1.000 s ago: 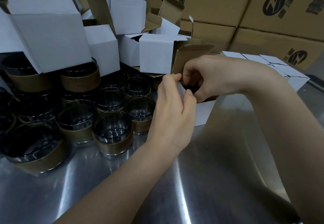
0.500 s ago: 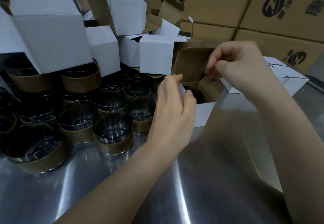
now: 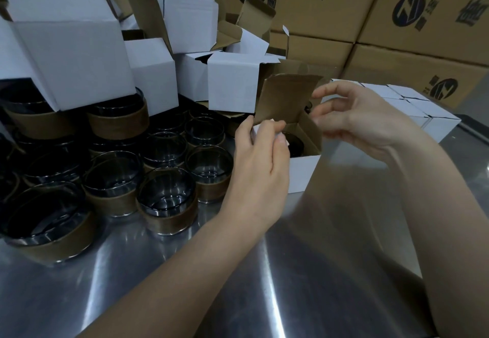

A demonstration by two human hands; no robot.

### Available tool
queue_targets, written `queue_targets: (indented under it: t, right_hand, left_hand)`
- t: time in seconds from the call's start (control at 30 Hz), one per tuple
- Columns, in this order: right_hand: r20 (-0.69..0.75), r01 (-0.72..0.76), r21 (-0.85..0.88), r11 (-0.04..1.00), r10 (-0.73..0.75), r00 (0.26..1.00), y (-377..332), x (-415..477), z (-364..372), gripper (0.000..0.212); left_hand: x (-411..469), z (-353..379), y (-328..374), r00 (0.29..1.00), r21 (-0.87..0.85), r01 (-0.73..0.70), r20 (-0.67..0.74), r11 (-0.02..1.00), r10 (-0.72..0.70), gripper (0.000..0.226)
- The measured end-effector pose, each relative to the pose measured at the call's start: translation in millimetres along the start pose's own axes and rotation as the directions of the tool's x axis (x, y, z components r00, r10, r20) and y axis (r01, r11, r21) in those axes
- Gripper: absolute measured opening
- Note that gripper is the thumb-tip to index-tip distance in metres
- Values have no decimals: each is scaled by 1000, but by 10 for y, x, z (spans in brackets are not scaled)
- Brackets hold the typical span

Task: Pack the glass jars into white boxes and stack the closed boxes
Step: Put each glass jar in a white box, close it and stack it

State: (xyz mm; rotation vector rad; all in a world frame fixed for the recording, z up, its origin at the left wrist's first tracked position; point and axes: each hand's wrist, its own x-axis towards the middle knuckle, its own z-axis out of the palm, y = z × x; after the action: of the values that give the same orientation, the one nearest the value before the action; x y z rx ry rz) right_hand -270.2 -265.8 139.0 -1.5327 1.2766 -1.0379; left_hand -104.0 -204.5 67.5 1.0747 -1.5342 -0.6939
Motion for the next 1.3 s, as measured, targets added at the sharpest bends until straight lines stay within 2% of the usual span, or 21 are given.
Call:
queue_targets:
  t: [0.1,0.23,0.37,0.5,0.57,0.7,0.93,1.03,1.1,1.17,1.23,1.3]
  right_hand:
    - [101,13,-56,998,-7,995,32,20,-11,43]
    - [159,56,-112,992,-38,987,66,37,13,44]
    - [203,104,-184,978,-66,977,58,25,42,47]
    - [231,159,-199,967,-111,967,54,6,81,46]
    - [244,164,-186,969,-116,963,71,16,82,46]
    - [265,183,-191,964,-129,956,96,31,43,39]
    - [323,211,-205,956,-137,936,112,31,13,31]
    - [347,184,-228,956,-97,933,108,12,-15,47]
    - [342,166,-229,959,-80,936,110,11,-13,60]
    - [326,139,-215,967,-63,943,103,11,-2,62]
    - [316,105,-185,977,-42,948,95,8,-16,54]
    - [332,91,-173,981,-29,943,90,6,-33,35]
  left_hand:
    - [15,-3,-21,998,26,63,12,998,-64,24]
    - [39,-37,25,998,-16,63,-15,998,-63,26]
    - [54,-42,56,994,-198,101,-28,975,-108,43]
    - [64,-47,9,988,-254,154,27,955,-152,74]
    - [84,-49,-2,986,-273,167,53,947,-159,80]
    - [99,-74,43,986,-295,168,48,940,-161,71]
    - [89,-69,43,977,-275,213,70,937,-202,24]
    - [90,-66,31,965,-319,262,88,911,-247,13]
    - [92,-68,33,954,-365,299,90,882,-286,12]
    - [101,-74,49,944,-430,323,77,843,-322,20]
    - [99,-82,84,936,-494,332,66,803,-347,31]
    - [90,-86,118,934,-545,324,57,773,-351,36]
